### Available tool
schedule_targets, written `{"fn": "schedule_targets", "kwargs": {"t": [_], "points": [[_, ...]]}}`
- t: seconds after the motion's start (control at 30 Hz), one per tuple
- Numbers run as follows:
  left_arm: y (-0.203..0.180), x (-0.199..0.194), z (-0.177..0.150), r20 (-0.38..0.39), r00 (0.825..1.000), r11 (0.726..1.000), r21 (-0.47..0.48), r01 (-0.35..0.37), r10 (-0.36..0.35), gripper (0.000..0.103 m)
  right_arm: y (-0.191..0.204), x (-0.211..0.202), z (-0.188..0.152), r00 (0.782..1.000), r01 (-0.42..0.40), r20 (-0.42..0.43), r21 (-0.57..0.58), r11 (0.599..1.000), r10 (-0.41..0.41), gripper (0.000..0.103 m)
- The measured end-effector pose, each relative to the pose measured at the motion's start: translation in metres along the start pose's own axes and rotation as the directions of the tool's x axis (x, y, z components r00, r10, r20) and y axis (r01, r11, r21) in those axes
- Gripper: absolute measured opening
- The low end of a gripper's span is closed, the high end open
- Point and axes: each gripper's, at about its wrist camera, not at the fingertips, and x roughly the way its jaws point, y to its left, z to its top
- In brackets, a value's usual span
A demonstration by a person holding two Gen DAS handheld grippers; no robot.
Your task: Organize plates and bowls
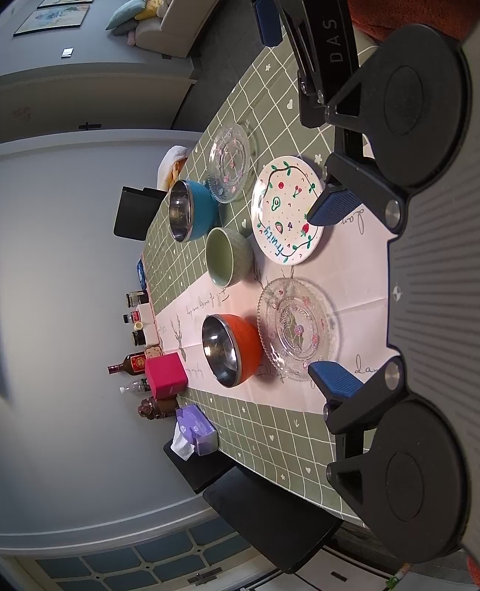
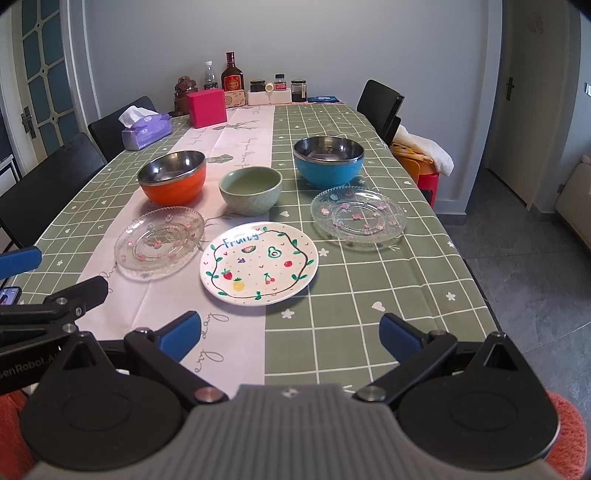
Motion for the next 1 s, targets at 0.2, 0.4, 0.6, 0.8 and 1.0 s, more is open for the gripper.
{"fn": "schedule_targets", "kwargs": {"t": [0.2,0.4,0.6,0.8,1.0], "points": [[0.0010,0.0007,-0.0010,-0.005,1.000,1.000,-0.002,-0.003,0.003,0.097,-0.0001,-0.0002,0.0002,1.000,0.000,0.000,0.000,1.000,0.000,0.100],[0.0010,0.0008,-0.0013,-0.004,1.000,1.000,-0.002,-0.002,0.002,0.097,-0.0005,0.0011,-0.0006,1.000,-0.001,-0.004,0.003,1.000,0.001,0.100],[0.0012,0.0007,-0.0016,-0.005,1.000,1.000,-0.003,-0.002,0.002,0.097,0.0000,0.0015,-0.0008,1.000,-0.001,-0.003,0.001,1.000,0.001,0.100],[0.0015,0.0010,-0.0028,-0.006,1.000,1.000,-0.004,-0.001,0.001,0.097,0.0002,0.0014,-0.0009,1.000,0.000,-0.002,0.000,1.000,0.000,0.100],[0.0015,0.0010,-0.0025,-0.006,1.000,1.000,-0.004,-0.001,0.001,0.097,0.0014,0.0018,-0.0014,1.000,0.001,-0.002,-0.001,1.000,-0.001,0.100]]}}
